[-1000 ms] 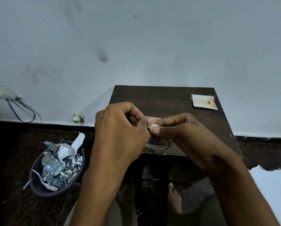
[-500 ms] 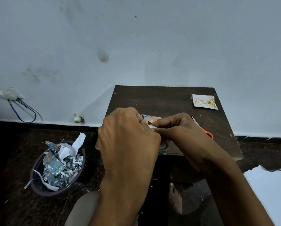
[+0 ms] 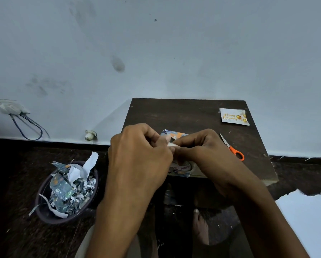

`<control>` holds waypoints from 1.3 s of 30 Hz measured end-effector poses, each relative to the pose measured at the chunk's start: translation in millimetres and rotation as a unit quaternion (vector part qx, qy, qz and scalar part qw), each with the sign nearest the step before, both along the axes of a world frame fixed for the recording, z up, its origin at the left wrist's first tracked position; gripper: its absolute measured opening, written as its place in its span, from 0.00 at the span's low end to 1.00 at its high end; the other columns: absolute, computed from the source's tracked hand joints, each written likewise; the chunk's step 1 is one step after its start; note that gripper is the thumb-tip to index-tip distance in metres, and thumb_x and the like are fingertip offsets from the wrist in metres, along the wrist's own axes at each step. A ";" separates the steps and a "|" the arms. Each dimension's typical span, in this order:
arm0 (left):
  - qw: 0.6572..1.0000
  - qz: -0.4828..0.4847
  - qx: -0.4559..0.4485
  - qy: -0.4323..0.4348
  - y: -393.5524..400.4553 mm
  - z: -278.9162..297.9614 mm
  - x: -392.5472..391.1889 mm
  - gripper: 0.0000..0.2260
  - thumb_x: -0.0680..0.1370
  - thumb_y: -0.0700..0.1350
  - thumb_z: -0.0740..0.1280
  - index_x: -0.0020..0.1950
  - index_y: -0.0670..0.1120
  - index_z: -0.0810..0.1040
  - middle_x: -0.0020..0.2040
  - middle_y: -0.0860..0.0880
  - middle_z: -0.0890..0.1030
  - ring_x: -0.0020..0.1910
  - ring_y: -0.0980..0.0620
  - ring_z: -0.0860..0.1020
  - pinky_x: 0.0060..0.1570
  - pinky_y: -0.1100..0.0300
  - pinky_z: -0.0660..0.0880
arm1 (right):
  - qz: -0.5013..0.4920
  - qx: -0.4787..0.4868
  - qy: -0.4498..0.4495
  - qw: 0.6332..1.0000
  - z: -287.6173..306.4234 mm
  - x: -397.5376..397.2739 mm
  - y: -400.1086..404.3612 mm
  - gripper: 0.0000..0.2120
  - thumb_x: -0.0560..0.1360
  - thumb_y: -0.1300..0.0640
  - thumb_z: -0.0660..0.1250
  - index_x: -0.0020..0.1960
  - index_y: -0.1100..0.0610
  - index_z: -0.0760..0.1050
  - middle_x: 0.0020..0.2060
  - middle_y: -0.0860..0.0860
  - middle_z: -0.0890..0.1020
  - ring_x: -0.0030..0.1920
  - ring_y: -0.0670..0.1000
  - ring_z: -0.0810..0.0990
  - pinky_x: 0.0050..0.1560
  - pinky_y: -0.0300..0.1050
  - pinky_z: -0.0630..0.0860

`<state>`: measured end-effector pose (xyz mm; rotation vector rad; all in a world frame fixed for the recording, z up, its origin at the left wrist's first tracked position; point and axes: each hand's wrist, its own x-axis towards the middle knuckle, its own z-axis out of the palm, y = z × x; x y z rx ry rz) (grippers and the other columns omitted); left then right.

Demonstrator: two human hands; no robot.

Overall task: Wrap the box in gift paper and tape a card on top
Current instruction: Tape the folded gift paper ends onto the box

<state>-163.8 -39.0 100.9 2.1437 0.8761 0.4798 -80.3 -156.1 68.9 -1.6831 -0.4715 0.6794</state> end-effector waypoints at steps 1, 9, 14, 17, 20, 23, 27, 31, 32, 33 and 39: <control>1.000 -0.006 -0.029 -0.003 3.2 -1.3 0.0 0.09 0.74 0.49 0.76 0.35 0.50 0.81 0.30 0.54 0.82 0.30 0.52 0.83 0.37 0.51 0.82 | 0.001 0.001 -0.001 1.000 -0.1 -0.3 0.0 0.05 0.76 0.60 0.74 0.44 0.55 0.88 0.43 0.61 0.87 0.53 0.66 0.83 0.60 0.66 0.78; 0.994 0.004 -0.103 -0.030 10.5 -10.0 2.9 0.09 0.74 0.40 0.77 0.35 0.49 0.83 0.30 0.51 0.82 0.28 0.51 0.83 0.36 0.48 0.84 | 0.007 0.007 0.010 1.000 -1.9 0.6 -0.5 0.04 0.75 0.61 0.74 0.45 0.58 0.88 0.45 0.66 0.86 0.55 0.69 0.81 0.61 0.67 0.77; 0.999 0.014 -0.036 -0.023 6.9 -13.5 3.9 0.09 0.73 0.43 0.77 0.34 0.51 0.82 0.31 0.53 0.83 0.32 0.52 0.84 0.35 0.50 0.83 | 0.018 -0.003 -0.005 1.000 -0.1 1.3 -1.0 0.05 0.75 0.62 0.74 0.43 0.57 0.88 0.40 0.63 0.86 0.40 0.54 0.81 0.50 0.54 0.78; 0.999 0.016 -0.032 -0.021 6.6 -15.2 4.8 0.10 0.73 0.43 0.77 0.34 0.51 0.81 0.31 0.53 0.82 0.32 0.52 0.83 0.35 0.49 0.83 | 0.021 -0.008 -0.001 1.000 1.3 1.1 -3.4 0.05 0.74 0.62 0.74 0.42 0.56 0.88 0.39 0.62 0.86 0.41 0.51 0.80 0.51 0.51 0.77; 0.997 0.024 -0.064 -0.026 10.2 -17.6 5.7 0.10 0.73 0.42 0.77 0.33 0.51 0.82 0.30 0.53 0.82 0.31 0.50 0.84 0.35 0.46 0.83 | 0.011 -0.002 0.003 1.000 0.6 0.9 -2.9 0.05 0.74 0.63 0.74 0.42 0.56 0.88 0.40 0.63 0.86 0.42 0.53 0.80 0.51 0.56 0.77; 0.995 0.015 -0.088 -0.039 13.4 -15.6 4.0 0.10 0.75 0.42 0.74 0.34 0.50 0.83 0.31 0.52 0.83 0.32 0.48 0.84 0.38 0.46 0.83 | 0.011 0.000 -0.005 1.000 -0.2 0.9 -0.3 0.05 0.75 0.62 0.74 0.42 0.55 0.88 0.39 0.64 0.85 0.39 0.50 0.78 0.47 0.48 0.74; 0.995 -0.020 -0.094 -0.030 10.2 -13.1 2.5 0.08 0.73 0.48 0.77 0.37 0.50 0.81 0.32 0.52 0.83 0.32 0.49 0.84 0.37 0.47 0.83 | 0.016 0.008 -0.007 1.000 0.4 -0.6 0.3 0.06 0.75 0.62 0.74 0.42 0.55 0.88 0.38 0.63 0.85 0.37 0.49 0.77 0.45 0.45 0.75; 0.987 -0.009 -0.160 -0.028 10.5 -14.4 5.6 0.07 0.76 0.43 0.76 0.41 0.47 0.80 0.31 0.51 0.81 0.28 0.50 0.83 0.34 0.45 0.84 | 0.020 0.009 -0.003 1.000 -2.3 0.2 -0.2 0.05 0.75 0.61 0.74 0.44 0.55 0.89 0.41 0.64 0.86 0.41 0.59 0.82 0.51 0.55 0.79; 0.986 -0.005 -0.164 -0.026 10.7 -14.1 5.9 0.07 0.76 0.42 0.75 0.41 0.47 0.80 0.31 0.51 0.81 0.27 0.50 0.83 0.35 0.45 0.84 | 0.019 0.008 0.000 1.000 -3.0 0.7 -0.7 0.05 0.75 0.61 0.74 0.44 0.55 0.89 0.42 0.65 0.86 0.42 0.59 0.82 0.53 0.56 0.79; 0.987 -0.004 -0.157 -0.025 10.9 -14.6 6.0 0.07 0.76 0.43 0.75 0.40 0.48 0.80 0.32 0.51 0.82 0.27 0.49 0.83 0.35 0.44 0.84 | 0.017 0.008 0.002 1.000 -3.1 1.2 -1.0 0.05 0.75 0.61 0.74 0.44 0.56 0.89 0.42 0.65 0.86 0.43 0.57 0.81 0.53 0.55 0.79; 1.000 -0.007 0.021 -0.012 8.0 -15.2 4.7 0.09 0.74 0.49 0.75 0.35 0.52 0.78 0.31 0.55 0.80 0.33 0.55 0.81 0.36 0.58 0.79 | 0.012 0.002 -0.006 1.000 -0.6 -0.2 0.2 0.04 0.75 0.61 0.74 0.43 0.57 0.88 0.40 0.64 0.85 0.39 0.52 0.78 0.49 0.50 0.76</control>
